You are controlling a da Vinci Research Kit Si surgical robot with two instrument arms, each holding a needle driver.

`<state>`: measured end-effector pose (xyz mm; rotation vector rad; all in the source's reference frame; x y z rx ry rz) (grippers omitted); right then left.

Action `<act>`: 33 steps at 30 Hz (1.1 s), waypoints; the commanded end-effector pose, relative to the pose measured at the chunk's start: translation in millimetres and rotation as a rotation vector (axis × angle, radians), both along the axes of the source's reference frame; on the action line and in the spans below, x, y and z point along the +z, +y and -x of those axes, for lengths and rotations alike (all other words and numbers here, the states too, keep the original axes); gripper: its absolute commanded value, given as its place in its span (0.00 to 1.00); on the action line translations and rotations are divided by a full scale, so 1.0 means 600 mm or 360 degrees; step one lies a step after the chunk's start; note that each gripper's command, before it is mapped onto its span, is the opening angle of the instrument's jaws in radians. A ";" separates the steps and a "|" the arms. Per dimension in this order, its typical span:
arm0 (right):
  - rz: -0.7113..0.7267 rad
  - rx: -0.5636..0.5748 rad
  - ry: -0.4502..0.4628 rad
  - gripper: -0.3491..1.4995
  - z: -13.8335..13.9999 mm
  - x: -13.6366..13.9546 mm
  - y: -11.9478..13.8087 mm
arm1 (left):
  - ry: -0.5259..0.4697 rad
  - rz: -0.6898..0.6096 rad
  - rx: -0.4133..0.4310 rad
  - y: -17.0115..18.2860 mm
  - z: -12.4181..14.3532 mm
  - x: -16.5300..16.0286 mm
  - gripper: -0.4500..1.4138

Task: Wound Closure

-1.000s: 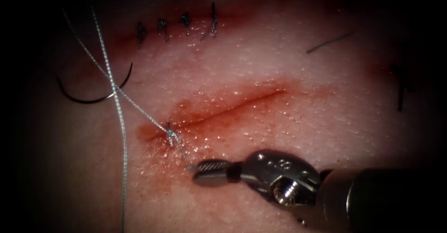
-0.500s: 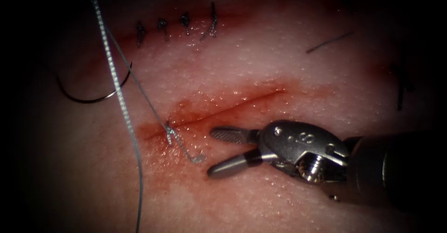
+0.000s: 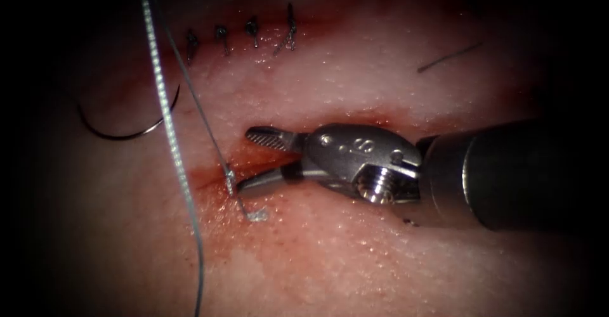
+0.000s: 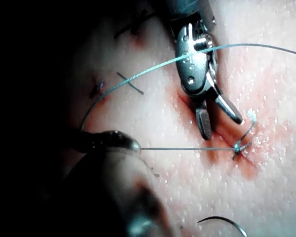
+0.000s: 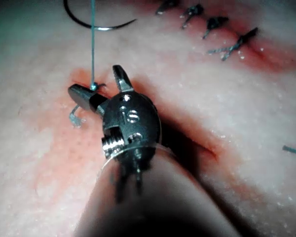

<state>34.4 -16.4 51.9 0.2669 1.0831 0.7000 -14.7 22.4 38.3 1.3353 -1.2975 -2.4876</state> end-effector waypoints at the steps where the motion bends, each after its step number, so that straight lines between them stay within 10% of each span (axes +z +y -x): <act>1: 0.0001 -0.0004 0.0009 0.85 -0.0032 0.0014 -0.0006 | -0.0001 -0.0001 -0.0001 0.0001 0.0007 0.0008 0.00; 33: 0.0024 0.0019 0.0046 0.84 -0.0129 0.0080 -0.0015 | 0.0002 -0.0004 -0.0008 -0.0003 0.0006 0.0006 0.00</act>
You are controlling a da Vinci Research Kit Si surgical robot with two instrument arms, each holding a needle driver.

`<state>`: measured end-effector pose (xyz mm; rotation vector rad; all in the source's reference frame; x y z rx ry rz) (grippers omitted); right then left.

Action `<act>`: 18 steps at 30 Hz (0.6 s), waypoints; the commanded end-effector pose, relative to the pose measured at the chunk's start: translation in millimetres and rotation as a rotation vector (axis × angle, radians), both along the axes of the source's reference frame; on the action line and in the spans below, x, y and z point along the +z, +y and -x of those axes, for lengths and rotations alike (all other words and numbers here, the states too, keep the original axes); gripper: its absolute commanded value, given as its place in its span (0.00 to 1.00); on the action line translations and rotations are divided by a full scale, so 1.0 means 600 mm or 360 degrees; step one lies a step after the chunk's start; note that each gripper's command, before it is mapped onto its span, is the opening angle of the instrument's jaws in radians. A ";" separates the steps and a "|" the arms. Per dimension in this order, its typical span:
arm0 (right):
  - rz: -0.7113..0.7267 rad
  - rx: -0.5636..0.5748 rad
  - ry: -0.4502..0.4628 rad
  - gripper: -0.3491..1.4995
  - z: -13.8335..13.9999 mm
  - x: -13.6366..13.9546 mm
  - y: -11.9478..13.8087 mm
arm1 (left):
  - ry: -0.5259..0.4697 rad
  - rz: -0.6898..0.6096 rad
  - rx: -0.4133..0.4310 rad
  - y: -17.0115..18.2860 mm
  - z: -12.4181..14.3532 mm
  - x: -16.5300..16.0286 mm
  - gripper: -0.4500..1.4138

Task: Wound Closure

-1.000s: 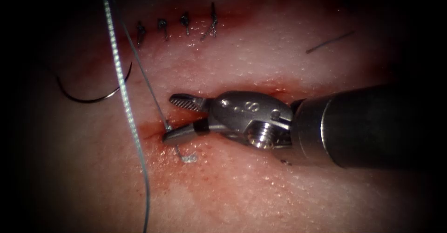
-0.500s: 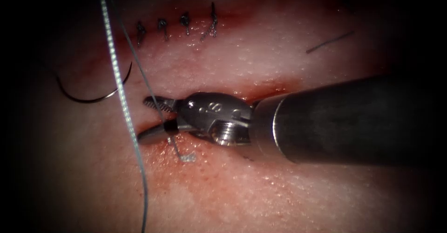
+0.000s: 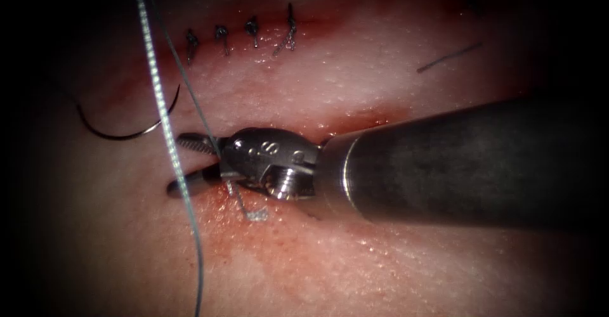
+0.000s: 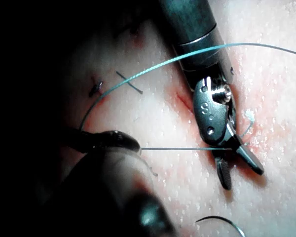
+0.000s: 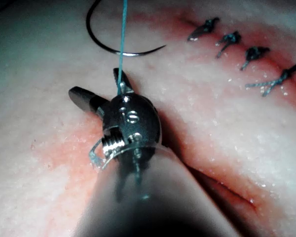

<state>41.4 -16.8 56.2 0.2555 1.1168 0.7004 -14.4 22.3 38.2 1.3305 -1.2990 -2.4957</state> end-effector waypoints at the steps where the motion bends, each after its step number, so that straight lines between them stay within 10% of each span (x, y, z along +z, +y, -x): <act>1: -0.0002 0.0000 0.0007 0.81 -0.0013 0.0009 -0.0009 | -0.0002 0.0001 0.0001 -0.0001 0.0009 0.0008 0.00; 6: -0.0008 0.0017 0.0011 0.72 -0.0023 0.0010 -0.0005 | -0.0002 0.0001 0.0001 -0.0001 0.0011 0.0008 0.00; 9: -0.0039 -0.0032 0.0052 0.00 -0.0025 0.0008 -0.0008 | -0.0002 0.0002 0.0002 -0.0002 0.0011 0.0008 0.00; 18: 0.0010 0.0082 0.0099 0.00 -0.0028 -0.0020 0.0004 | -0.0005 0.0002 0.0005 -0.0006 0.0011 0.0005 0.00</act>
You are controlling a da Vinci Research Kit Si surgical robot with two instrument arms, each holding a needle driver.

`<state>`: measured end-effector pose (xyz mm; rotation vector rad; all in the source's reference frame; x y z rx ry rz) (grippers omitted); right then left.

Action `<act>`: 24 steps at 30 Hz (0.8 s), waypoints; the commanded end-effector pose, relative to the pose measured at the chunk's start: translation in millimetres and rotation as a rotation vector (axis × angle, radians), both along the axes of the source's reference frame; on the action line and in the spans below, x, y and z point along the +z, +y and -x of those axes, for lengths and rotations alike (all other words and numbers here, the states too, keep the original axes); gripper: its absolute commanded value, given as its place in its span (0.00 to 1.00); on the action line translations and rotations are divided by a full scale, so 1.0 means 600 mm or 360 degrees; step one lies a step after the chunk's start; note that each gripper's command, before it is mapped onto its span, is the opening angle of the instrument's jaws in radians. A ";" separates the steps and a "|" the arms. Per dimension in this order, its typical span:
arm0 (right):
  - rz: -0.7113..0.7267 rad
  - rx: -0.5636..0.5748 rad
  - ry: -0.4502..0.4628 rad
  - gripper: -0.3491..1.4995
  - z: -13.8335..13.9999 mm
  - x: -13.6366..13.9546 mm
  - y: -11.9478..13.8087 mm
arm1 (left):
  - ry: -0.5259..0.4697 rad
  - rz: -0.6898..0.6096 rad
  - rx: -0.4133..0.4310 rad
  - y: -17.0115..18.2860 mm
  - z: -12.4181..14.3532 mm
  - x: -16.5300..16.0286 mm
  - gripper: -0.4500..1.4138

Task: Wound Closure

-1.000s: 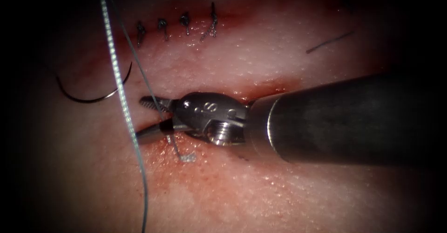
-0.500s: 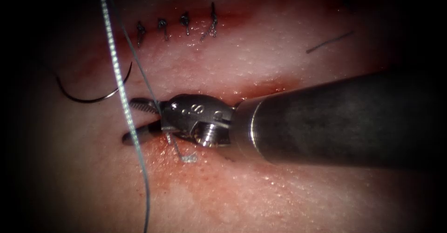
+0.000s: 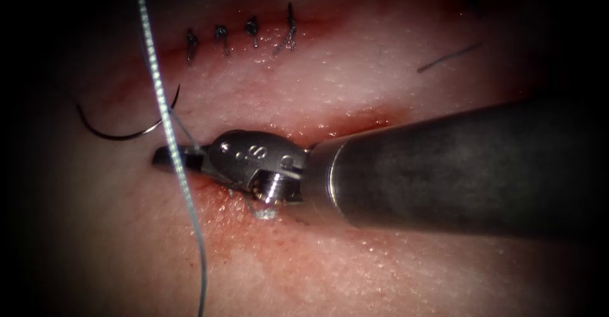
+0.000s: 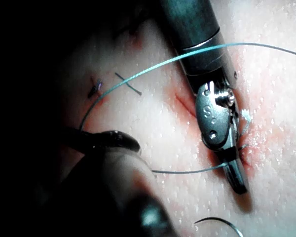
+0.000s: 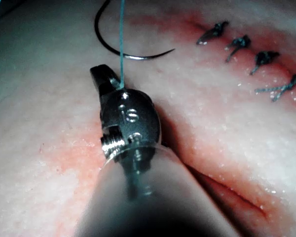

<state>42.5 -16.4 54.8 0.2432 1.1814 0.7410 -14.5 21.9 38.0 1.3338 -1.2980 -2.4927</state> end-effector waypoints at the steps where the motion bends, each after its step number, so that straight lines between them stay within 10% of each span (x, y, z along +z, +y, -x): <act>1: 0.0005 0.0001 0.0030 0.00 -0.0007 0.0001 -0.0001 | -0.0002 0.0000 0.0001 -0.0002 0.0009 0.0008 0.00; 3: 0.0001 -0.0007 0.0048 0.13 0.0006 -0.0006 0.0002 | -0.0003 0.0000 0.0003 -0.0006 0.0009 0.0005 0.00; 5: -0.0007 -0.0021 0.0061 0.55 0.0032 -0.0016 0.0004 | -0.0005 -0.0003 0.0004 -0.0010 0.0009 0.0001 0.00; 8: -0.0012 -0.0049 0.0086 0.90 0.0075 -0.0033 0.0007 | -0.0010 -0.0008 0.0006 -0.0016 0.0007 -0.0010 0.00; 24: 0.0217 -0.0308 -0.0300 0.91 0.0306 -0.0118 0.0089 | -0.0382 -0.0154 0.0114 -0.0063 0.0093 -0.0100 0.00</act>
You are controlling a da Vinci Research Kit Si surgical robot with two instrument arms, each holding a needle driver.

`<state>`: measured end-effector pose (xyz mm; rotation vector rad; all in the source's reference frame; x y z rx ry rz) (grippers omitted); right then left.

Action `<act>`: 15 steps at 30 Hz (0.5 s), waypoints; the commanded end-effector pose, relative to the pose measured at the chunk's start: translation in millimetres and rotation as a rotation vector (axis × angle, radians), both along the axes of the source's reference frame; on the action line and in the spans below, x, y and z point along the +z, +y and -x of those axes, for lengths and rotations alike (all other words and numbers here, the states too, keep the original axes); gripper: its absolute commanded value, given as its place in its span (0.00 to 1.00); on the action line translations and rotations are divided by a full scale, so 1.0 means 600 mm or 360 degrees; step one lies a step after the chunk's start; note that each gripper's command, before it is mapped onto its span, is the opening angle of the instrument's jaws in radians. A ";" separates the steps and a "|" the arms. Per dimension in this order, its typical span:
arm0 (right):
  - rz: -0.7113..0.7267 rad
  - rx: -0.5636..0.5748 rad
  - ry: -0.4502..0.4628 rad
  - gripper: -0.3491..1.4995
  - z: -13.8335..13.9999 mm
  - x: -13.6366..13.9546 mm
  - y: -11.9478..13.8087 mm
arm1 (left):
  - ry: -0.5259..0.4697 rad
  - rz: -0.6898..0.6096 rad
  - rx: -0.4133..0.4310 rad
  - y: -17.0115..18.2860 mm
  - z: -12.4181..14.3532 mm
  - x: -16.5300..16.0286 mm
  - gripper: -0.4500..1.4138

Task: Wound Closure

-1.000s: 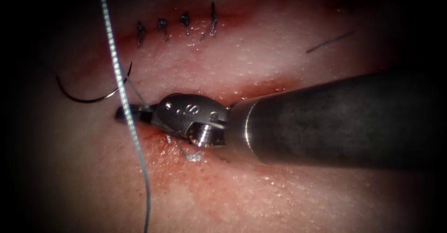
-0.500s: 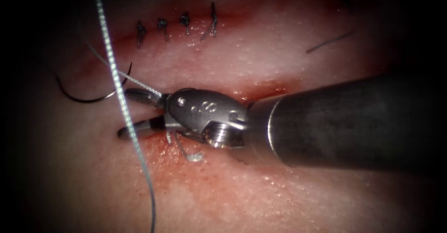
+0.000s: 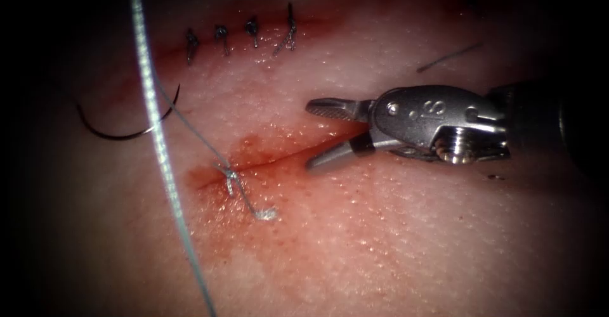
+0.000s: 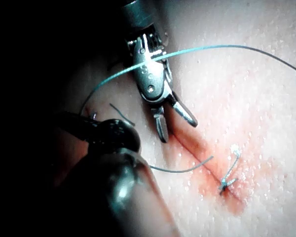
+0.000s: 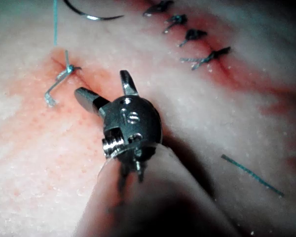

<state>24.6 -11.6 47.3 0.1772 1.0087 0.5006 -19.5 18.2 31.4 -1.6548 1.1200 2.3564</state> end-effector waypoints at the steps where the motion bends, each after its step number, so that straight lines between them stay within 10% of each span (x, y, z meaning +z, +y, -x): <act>1: 0.0027 0.0027 -0.0019 0.91 0.0021 0.0002 0.0020 | -0.0056 -0.0039 0.0020 -0.0008 0.0022 0.0005 0.00; 15: 0.0196 0.0209 -0.0198 0.90 0.0151 0.0001 0.0105 | -0.0537 -0.0272 0.0326 -0.0100 0.0212 -0.0020 0.00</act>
